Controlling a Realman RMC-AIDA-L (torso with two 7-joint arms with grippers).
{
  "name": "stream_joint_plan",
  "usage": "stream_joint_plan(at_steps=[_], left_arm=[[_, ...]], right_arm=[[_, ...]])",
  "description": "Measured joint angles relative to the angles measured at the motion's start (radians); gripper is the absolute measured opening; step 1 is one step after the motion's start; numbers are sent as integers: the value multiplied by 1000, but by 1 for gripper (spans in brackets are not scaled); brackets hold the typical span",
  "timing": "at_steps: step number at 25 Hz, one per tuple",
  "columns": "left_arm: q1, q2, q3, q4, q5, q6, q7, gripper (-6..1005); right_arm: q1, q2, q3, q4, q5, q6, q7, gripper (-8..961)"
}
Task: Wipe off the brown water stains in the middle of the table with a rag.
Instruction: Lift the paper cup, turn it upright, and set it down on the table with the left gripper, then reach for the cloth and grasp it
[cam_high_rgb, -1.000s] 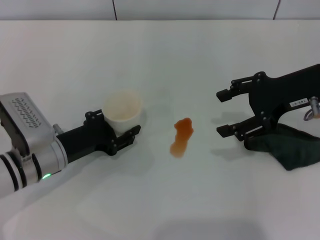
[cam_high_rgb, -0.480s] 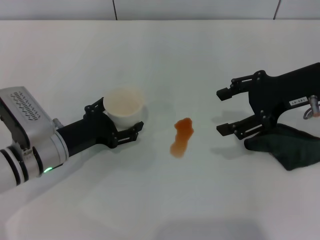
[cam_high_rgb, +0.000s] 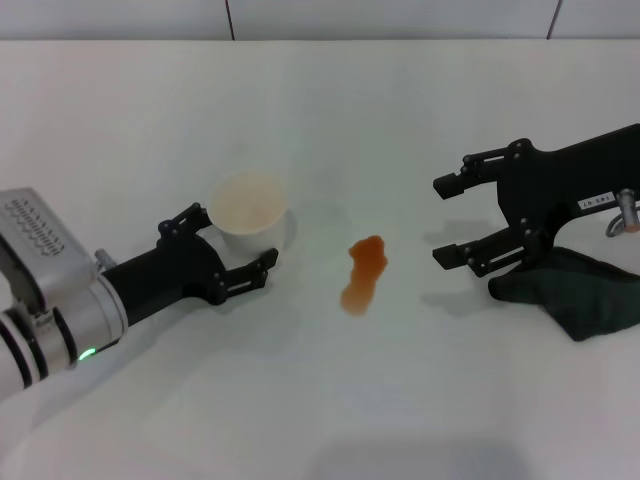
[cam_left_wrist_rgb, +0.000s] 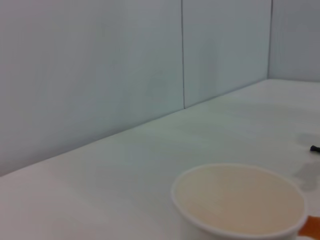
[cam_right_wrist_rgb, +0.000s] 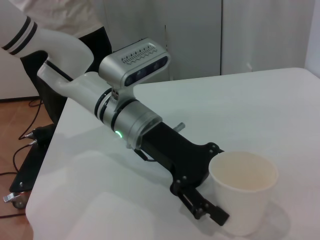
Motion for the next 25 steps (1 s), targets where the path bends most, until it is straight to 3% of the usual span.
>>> stream_joint_plan(at_steps=[17, 20, 25], left_arm=[[152, 15, 4, 52, -30, 166, -24, 888], [189, 27, 4, 133, 44, 217, -128, 887], [289, 34, 3, 402, 216, 323, -343, 887]], right_arm=[[-14, -2, 5, -5, -1, 8, 4, 838], [-21, -3, 16, -9, 0, 6, 4, 838], [-36, -3, 25, -14, 0, 1, 8, 838]])
